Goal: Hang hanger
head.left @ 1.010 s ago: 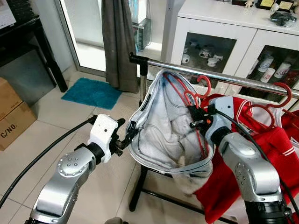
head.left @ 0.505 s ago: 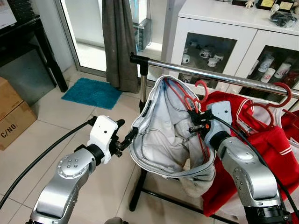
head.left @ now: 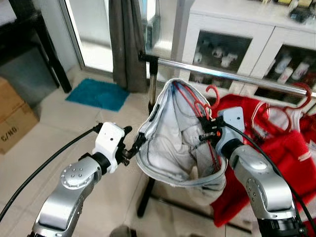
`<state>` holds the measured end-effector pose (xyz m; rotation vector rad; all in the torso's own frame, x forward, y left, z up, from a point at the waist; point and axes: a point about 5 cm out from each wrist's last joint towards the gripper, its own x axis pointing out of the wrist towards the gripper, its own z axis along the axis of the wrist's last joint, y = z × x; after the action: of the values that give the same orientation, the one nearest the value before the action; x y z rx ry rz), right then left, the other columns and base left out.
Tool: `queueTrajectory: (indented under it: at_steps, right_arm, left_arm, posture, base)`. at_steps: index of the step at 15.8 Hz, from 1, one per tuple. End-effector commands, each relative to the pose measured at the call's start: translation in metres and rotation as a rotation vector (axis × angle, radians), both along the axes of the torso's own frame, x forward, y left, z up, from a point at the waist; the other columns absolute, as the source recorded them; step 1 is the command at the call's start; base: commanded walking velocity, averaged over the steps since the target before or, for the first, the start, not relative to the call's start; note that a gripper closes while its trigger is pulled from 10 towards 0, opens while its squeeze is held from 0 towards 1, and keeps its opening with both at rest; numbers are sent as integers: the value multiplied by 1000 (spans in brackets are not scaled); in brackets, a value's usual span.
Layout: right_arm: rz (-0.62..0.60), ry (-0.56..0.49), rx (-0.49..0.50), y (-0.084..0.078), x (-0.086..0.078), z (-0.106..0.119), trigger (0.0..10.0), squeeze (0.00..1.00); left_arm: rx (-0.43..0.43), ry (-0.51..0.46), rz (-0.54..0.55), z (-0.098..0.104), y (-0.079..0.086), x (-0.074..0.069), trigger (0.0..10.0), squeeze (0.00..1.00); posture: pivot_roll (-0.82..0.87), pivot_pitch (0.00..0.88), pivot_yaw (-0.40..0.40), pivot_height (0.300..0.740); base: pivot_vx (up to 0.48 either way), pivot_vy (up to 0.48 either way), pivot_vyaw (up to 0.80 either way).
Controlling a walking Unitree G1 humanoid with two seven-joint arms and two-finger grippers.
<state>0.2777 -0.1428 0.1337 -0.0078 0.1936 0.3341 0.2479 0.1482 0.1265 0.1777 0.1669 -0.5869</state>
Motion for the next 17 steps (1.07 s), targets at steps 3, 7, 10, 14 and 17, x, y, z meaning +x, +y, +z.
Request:
queueTrajectory:
  at_steps: [3, 7, 10, 14, 17]
  right_arm:
    - [17, -89, 20, 3, 0, 16, 0, 0]
    - [19, -92, 21, 3, 0, 17, 0, 0]
    - [48, -90, 49, 5, -1, 18, 0, 0]
    - [121, -99, 106, 13, -5, 23, 0, 0]
    - [184, -104, 131, 20, -10, 26, 0, 0]
  left_arm:
    - [10, 11, 2, -2, 2, 1, 10000, 0]
    - [12, 10, -3, -2, 1, 1, 10000, 0]
    - [51, 8, -3, -4, 2, 4, 10000, 0]
    - [71, -36, 48, -1, 8, 17, 10000, 1000]
    - [104, -45, 86, -5, 10, 28, 10000, 63]
  posture:
    - [10, 0, -17, 740]
    - [9, 0, -15, 740]
    - [9, 0, -15, 740]
    - [4, 0, -13, 740]
    - [-2, 0, -13, 740]
  base:
    - [-275, 0, 0]
    - [-274, 0, 0]
    - [0, 0, 0]
    - [0, 0, 0]
    - [0, 0, 0]
